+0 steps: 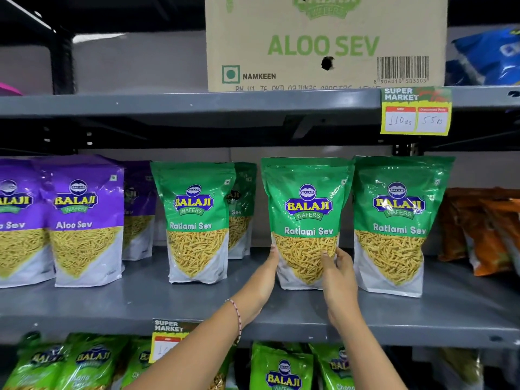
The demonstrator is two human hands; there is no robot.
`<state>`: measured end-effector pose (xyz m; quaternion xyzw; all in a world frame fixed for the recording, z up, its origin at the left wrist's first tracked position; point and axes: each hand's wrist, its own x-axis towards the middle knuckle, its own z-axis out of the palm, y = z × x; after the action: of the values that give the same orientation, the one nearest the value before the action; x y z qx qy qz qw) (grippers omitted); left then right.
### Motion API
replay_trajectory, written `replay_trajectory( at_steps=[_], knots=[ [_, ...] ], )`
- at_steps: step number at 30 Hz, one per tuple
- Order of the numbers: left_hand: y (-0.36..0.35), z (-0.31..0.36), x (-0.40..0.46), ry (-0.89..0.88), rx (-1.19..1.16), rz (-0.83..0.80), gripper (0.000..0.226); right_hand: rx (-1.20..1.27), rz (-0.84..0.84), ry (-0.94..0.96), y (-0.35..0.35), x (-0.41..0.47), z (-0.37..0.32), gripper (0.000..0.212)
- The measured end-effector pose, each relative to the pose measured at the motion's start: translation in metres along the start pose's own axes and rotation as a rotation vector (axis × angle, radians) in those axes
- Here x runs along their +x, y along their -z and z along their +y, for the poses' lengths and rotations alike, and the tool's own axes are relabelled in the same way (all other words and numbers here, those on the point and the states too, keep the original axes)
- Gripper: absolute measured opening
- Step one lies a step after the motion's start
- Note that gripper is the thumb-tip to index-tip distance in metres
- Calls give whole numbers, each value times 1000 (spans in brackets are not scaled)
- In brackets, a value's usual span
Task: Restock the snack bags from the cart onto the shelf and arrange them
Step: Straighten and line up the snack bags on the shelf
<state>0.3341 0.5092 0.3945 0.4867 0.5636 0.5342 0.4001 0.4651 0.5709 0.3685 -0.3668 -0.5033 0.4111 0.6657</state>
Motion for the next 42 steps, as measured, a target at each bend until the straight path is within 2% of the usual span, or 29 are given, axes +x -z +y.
replay_trajectory(
  at_steps=[3, 5, 7, 9, 11, 14, 17, 19, 21, 25, 28, 32, 37, 42],
  knots=[
    [13, 8, -10, -178, -10, 113, 64, -41, 92, 100, 1, -7, -8, 39],
    [38, 10, -22, -415, -67, 294, 56, -109, 204, 353, -4, -22, -19, 31],
    [79, 10, -29, -590, -186, 475, 50, -138, 211, 581, -25, -40, -24, 31],
    [122, 12, -26, -617, -235, 612, 50, -89, 42, 577, -56, -55, -21, 33],
    [163, 10, -18, -540, -239, 683, 53, -14, -193, 371, -94, -64, -15, 35],
    [201, -8, -3, -353, -248, 616, 55, -49, -464, 23, -140, -66, -11, 59],
    [210, -28, 5, -205, -349, 377, 58, -57, -578, -137, -166, -63, -6, 78],
    [209, -32, 3, -161, -329, 257, 57, -67, -616, -114, -170, -63, -1, 71],
    [207, -28, 0, -163, -259, 217, 47, -81, -643, -79, -170, -63, 1, 55],
    [203, -27, -2, -157, -227, 149, 49, 4, -576, -118, -162, -66, -3, 39],
    [200, -28, -1, -150, -152, 173, 35, 62, -533, -120, -157, -65, -2, 33],
    [199, -32, -1, -154, -86, 198, 36, 81, -491, -126, -156, -65, 0, 29],
    [202, -36, -1, -173, -31, 178, 35, 85, -439, -136, -153, -62, 5, 29],
    [201, -37, 2, -175, -27, 158, 39, 69, -400, -157, -153, -60, 7, 45]
  ],
)
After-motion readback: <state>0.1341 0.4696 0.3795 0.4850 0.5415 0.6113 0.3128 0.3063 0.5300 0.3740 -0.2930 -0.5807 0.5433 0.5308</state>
